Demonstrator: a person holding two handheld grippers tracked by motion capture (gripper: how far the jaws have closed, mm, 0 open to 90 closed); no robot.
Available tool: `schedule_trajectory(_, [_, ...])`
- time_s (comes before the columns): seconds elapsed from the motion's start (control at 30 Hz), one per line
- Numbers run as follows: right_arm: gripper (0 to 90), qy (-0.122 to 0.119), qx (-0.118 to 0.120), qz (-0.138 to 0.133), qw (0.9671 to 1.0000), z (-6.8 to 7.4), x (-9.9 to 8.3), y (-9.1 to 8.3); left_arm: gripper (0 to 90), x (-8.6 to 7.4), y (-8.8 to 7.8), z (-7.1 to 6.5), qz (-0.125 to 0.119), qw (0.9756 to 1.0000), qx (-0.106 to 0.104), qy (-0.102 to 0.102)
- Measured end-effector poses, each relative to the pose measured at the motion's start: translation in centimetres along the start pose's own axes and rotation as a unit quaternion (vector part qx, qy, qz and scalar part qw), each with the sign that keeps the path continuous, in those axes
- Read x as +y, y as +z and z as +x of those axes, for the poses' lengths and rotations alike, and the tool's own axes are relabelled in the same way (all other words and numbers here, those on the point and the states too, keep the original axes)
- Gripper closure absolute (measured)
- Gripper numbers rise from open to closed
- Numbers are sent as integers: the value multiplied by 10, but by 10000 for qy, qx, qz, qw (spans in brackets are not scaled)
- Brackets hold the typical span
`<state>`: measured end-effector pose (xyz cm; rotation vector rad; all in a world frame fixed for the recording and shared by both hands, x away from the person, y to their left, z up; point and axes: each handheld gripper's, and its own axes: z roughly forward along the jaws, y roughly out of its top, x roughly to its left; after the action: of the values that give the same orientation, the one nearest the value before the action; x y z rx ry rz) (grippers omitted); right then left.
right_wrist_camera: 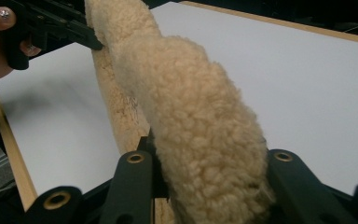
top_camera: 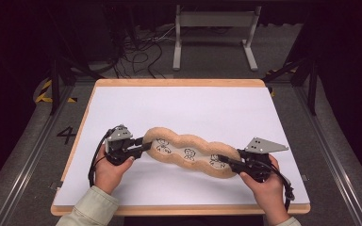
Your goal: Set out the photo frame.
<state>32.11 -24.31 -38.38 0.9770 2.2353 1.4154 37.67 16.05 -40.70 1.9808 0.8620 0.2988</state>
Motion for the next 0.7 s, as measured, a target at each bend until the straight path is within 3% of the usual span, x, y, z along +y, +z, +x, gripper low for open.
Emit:
schedule_trajectory(0.23, [642, -251, 74, -46, 9996, -13, 8, 8, 673, -1, -3, -4, 25, 9999, 119, -120])
schedule_trajectory(0.47, [636, -362, 409, 13, 9985, -32, 11, 17, 667, -5, -5, -9, 87, 9996, 222, -139])
schedule_trajectory(0.7, [601, -463, 385, 99, 9981, -39, 12, 26, 659, -10, -1, -12, 163, 9994, 244, -180])
